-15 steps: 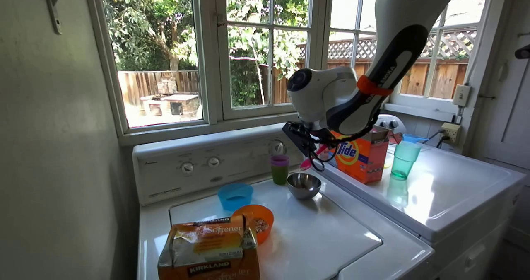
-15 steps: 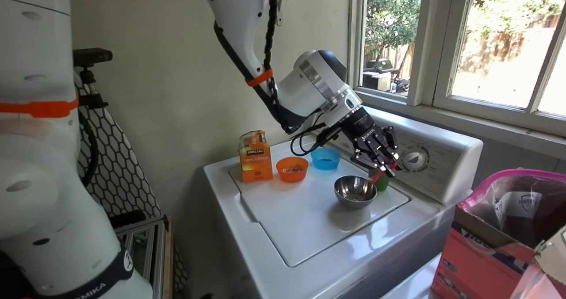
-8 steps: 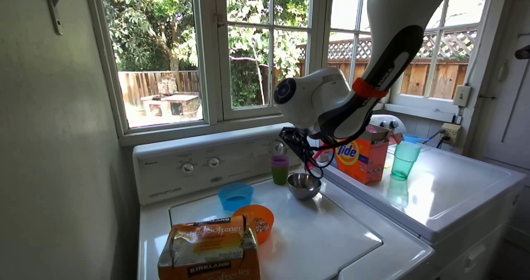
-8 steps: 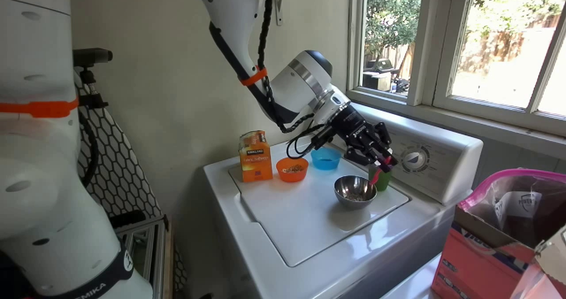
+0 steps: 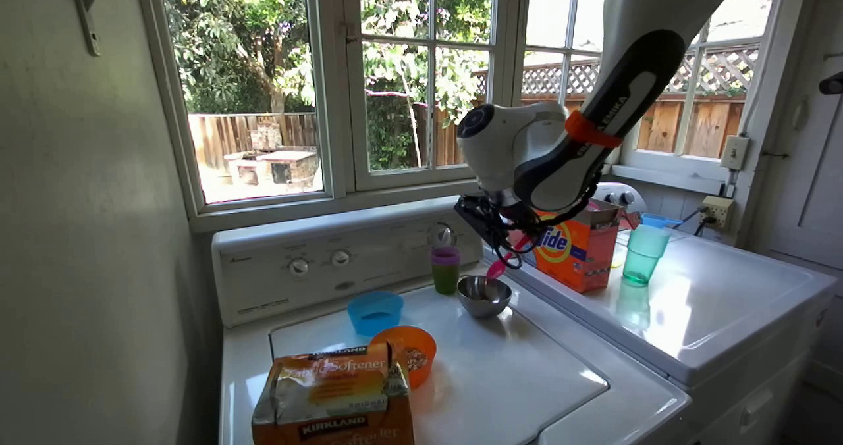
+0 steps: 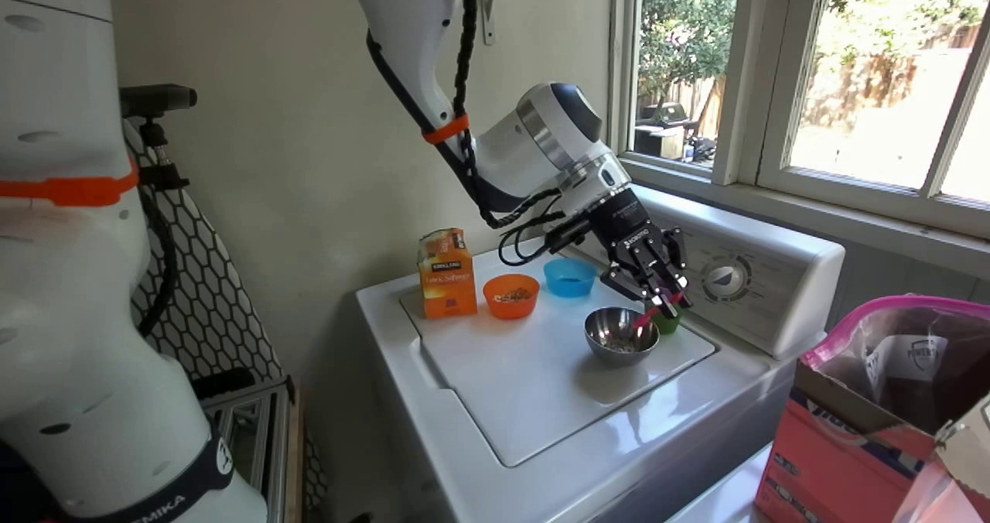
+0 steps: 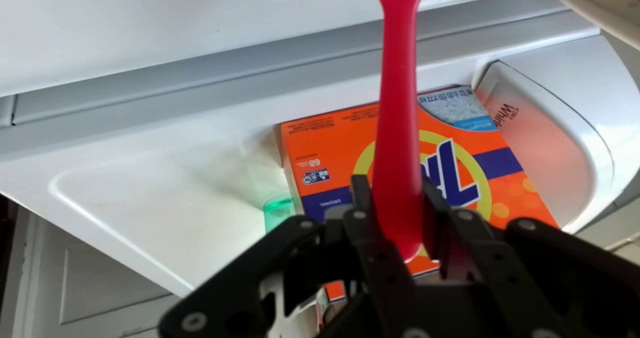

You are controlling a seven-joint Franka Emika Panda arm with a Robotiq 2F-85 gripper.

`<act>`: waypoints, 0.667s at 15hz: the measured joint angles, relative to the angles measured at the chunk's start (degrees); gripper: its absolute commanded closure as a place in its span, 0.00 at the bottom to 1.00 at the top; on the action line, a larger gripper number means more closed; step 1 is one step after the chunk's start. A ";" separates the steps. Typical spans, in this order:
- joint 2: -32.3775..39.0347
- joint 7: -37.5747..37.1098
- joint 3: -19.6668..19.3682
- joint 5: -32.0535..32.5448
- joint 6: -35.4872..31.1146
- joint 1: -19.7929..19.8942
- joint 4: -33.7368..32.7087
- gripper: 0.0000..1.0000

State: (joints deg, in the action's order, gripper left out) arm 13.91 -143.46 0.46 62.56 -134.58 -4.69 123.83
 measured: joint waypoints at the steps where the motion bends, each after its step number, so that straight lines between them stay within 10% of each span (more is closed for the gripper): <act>1: -0.61 3.19 -0.18 -2.81 -2.33 1.59 0.48 0.94; 10: -4.34 40.15 2.82 -37.93 -15.33 10.74 7.48 0.94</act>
State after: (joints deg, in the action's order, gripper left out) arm 9.57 -103.31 3.28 24.64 -149.91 6.05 131.32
